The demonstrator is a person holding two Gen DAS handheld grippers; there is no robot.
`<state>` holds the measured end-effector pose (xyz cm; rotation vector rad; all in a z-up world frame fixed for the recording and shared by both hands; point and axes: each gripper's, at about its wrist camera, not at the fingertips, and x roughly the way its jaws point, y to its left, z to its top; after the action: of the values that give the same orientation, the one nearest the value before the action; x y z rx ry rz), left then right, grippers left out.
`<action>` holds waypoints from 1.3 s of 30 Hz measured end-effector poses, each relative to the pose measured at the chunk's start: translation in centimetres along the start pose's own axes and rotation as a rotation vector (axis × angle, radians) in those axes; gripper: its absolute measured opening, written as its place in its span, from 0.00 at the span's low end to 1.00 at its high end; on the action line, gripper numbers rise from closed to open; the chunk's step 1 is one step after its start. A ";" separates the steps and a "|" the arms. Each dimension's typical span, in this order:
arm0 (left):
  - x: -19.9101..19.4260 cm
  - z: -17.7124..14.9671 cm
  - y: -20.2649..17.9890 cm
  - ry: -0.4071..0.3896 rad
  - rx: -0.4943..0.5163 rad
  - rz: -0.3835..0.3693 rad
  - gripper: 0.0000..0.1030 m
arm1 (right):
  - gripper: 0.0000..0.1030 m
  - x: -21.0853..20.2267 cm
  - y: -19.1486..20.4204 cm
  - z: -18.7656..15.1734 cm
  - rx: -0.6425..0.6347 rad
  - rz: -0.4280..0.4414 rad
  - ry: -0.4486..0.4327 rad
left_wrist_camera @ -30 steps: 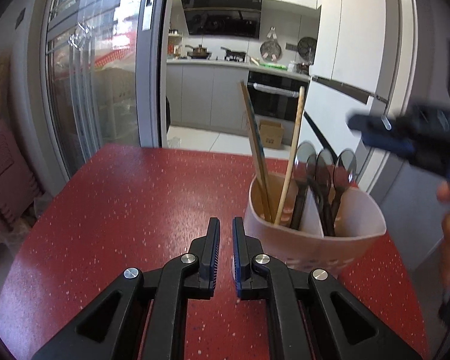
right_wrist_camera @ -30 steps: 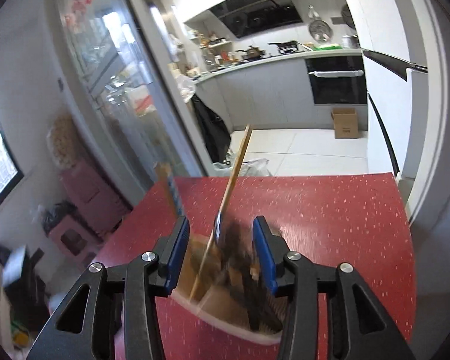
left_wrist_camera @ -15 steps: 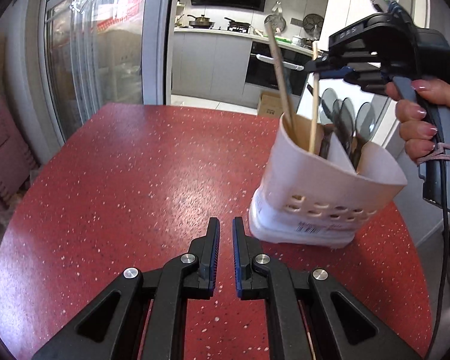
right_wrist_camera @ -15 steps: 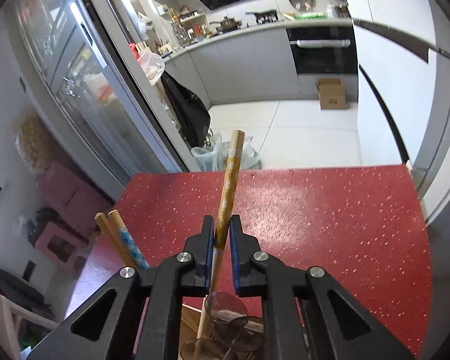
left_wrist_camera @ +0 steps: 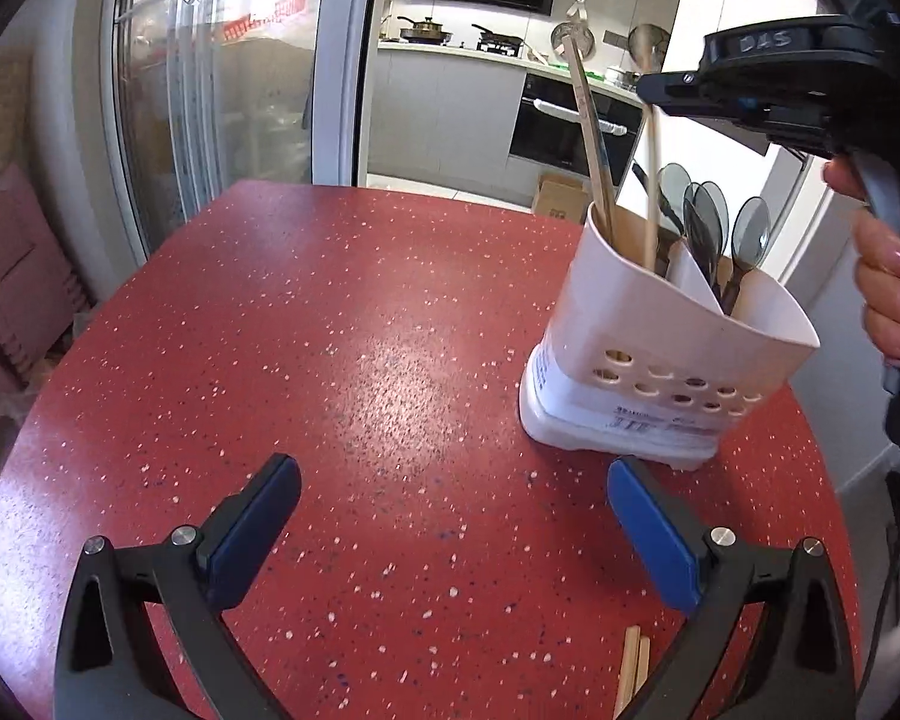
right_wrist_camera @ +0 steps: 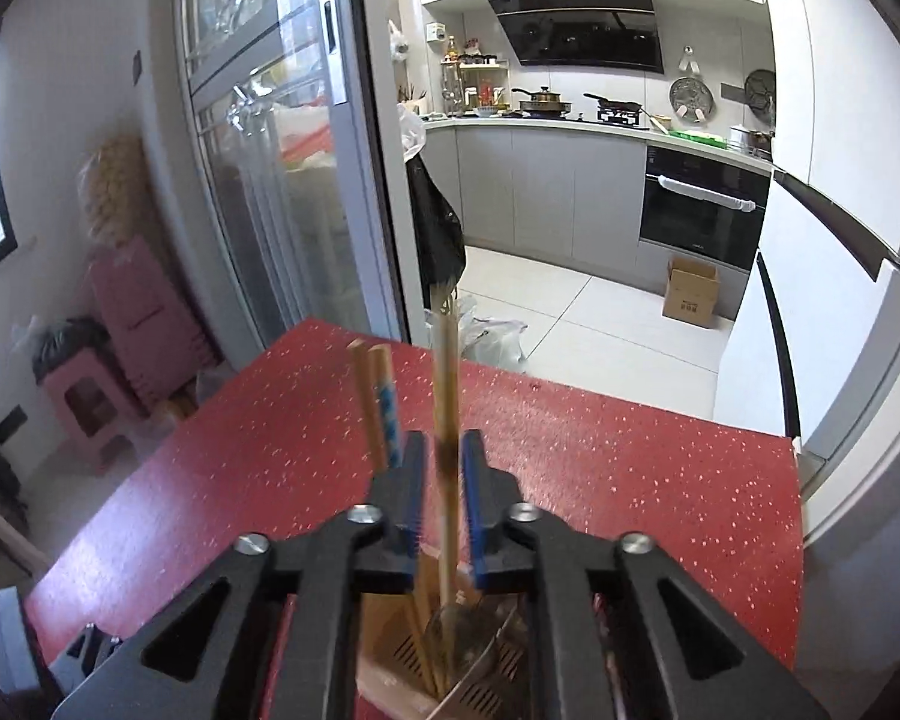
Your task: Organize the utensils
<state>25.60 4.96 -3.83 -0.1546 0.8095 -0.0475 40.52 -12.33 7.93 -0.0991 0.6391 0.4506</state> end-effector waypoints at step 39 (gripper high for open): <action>-5.9 -9.6 4.7 0.173 0.065 0.095 1.00 | 0.42 -6.6 5.1 -26.2 0.372 -0.080 0.565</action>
<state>14.46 9.00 -6.86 -0.0505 0.9857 0.0025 19.07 -16.21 -8.90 0.1074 1.2594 0.2157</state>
